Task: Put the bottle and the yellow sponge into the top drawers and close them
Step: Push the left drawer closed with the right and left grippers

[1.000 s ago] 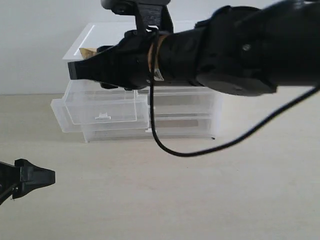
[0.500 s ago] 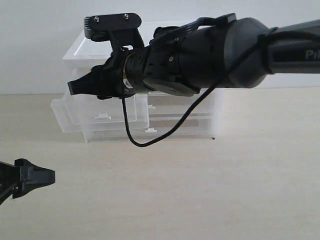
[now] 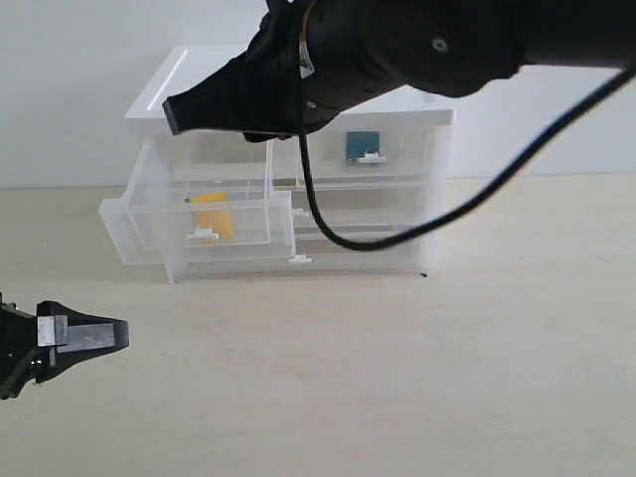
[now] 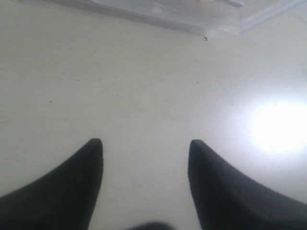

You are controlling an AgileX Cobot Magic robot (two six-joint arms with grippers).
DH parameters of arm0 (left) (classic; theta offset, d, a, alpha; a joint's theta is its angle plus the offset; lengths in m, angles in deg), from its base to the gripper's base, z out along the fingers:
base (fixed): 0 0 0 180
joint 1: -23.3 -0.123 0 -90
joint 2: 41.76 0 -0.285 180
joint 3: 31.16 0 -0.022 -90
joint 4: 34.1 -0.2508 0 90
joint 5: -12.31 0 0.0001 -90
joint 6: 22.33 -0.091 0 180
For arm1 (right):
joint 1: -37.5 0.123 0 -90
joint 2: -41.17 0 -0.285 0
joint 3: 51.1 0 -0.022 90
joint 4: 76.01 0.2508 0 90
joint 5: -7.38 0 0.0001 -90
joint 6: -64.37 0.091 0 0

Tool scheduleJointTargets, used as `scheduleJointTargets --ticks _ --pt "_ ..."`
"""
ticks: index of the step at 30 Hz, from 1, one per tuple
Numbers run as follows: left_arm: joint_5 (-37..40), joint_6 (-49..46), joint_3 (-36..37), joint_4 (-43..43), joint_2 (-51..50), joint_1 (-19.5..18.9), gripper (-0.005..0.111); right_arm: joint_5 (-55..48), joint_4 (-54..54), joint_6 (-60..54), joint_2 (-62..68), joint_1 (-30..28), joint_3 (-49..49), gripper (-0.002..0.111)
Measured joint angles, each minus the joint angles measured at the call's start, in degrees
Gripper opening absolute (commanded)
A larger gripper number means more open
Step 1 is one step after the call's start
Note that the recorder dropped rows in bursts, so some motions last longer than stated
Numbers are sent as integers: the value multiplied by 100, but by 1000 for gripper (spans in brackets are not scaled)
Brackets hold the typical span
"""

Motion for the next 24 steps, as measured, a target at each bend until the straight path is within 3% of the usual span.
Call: scheduleJointTargets --ticks 3,6,14,24 --pt "13 -64 0 55 0 0 25 -74 199 -201 -426 289 560 0" --pt "124 -225 -15 69 0 0 4 -35 264 -164 -654 476 1178 0" --pt "666 -349 -463 112 0 0 4 1299 323 145 -630 511 2635 0" --pt "637 16 -1242 112 -429 11 4 2394 323 205 -72 -171 2628 0"
